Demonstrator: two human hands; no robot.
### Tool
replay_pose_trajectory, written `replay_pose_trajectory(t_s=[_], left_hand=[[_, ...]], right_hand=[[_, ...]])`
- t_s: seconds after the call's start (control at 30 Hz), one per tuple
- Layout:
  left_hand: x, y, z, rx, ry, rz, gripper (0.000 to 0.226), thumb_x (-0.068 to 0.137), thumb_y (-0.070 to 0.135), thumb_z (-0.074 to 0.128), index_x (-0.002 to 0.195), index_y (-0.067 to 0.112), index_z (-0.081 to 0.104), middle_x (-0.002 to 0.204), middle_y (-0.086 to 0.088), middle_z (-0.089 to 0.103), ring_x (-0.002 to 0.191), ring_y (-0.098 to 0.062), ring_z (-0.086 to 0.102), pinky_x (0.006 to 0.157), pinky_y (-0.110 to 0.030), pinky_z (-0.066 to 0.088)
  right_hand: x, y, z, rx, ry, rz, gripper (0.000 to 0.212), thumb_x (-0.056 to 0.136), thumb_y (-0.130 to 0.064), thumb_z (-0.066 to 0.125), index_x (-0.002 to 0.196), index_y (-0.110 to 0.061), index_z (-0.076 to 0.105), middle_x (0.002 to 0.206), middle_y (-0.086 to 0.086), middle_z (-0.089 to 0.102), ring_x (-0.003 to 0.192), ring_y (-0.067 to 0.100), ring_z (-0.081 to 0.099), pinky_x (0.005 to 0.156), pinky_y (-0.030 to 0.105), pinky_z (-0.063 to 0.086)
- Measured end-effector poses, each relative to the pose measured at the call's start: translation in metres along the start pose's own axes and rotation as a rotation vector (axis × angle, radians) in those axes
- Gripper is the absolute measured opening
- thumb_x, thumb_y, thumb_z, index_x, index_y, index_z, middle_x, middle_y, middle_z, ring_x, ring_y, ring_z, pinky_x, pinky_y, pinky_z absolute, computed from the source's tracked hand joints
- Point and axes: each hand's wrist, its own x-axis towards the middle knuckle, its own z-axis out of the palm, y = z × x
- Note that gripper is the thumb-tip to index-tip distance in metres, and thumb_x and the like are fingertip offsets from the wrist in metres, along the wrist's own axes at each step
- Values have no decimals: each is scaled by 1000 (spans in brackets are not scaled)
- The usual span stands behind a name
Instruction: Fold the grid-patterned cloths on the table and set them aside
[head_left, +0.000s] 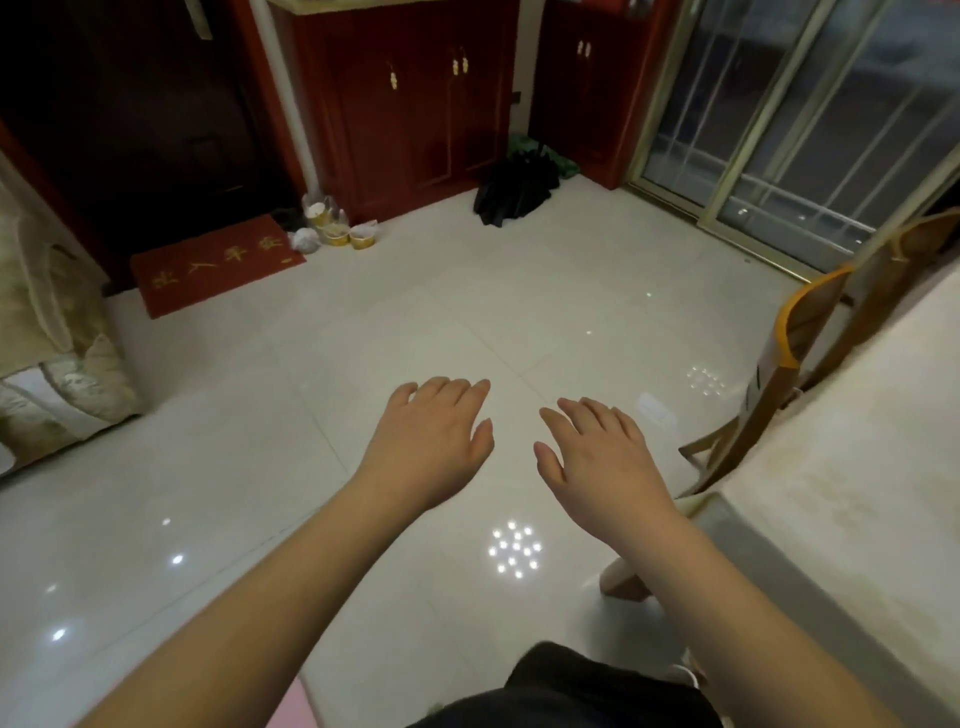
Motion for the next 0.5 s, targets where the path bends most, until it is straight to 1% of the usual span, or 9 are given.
replay_pose_trajectory(t_s=[0.07, 0.1, 0.13, 0.2, 0.27, 0.37, 0.43, 0.5], left_hand=[[30, -6, -2, 25, 30, 27, 67, 93, 48, 10, 150, 22, 32, 147, 3, 47, 136, -18, 40, 112, -40, 26], [44, -8, -2, 35, 38, 44, 73, 88, 49, 5, 149, 21, 35, 145, 2, 49, 134, -19, 43, 111, -40, 29], [58, -8, 1, 39, 38, 58, 74, 88, 48, 5, 148, 20, 37, 144, 2, 50, 133, -19, 43, 111, -40, 29], [90, -7, 11, 30, 10, 72, 62, 96, 45, 15, 148, 20, 36, 146, 2, 48, 135, -19, 41, 112, -40, 27], [124, -4, 24, 19, -16, 100, 55, 100, 42, 25, 149, 20, 34, 148, 3, 46, 137, -18, 39, 113, -40, 26], [177, 6, 39, 21, -65, 141, 53, 101, 42, 29, 149, 21, 34, 148, 3, 46, 137, -17, 38, 113, -38, 25], [213, 13, 44, 30, -100, 172, 58, 98, 45, 21, 148, 21, 36, 145, 3, 48, 135, -18, 41, 112, -38, 27], [246, 21, 43, 30, -99, 205, 71, 90, 50, 11, 145, 19, 42, 140, 2, 54, 131, -19, 46, 109, -39, 31]], right_hand=[[19, 10, 1, -2, -19, 17, 70, 91, -49, 11, 140, -19, 51, 146, 4, 50, 137, 27, 42, 115, 44, 27], [30, 17, 1, 0, -33, 31, 66, 94, -49, 12, 144, -21, 46, 150, 2, 45, 141, 25, 37, 117, 42, 23], [41, 25, 3, 1, -47, 44, 60, 98, -47, 15, 147, -22, 41, 154, 1, 40, 143, 23, 31, 118, 41, 18], [65, 43, 8, 7, -66, 61, 53, 103, -44, 24, 151, -24, 33, 158, -2, 31, 147, 20, 23, 120, 39, 12], [90, 61, 15, 29, -74, 94, 52, 103, -44, 27, 151, -24, 31, 159, -2, 29, 148, 20, 20, 120, 38, 11], [129, 90, 23, 65, -80, 150, 52, 103, -43, 28, 151, -23, 31, 159, -1, 30, 148, 21, 20, 120, 38, 11], [155, 111, 24, 80, -103, 178, 53, 103, -43, 26, 152, -23, 30, 159, -1, 28, 148, 20, 18, 120, 37, 10], [179, 128, 21, 97, -129, 185, 53, 103, -43, 26, 152, -23, 29, 159, -1, 28, 148, 20, 19, 120, 37, 10]])
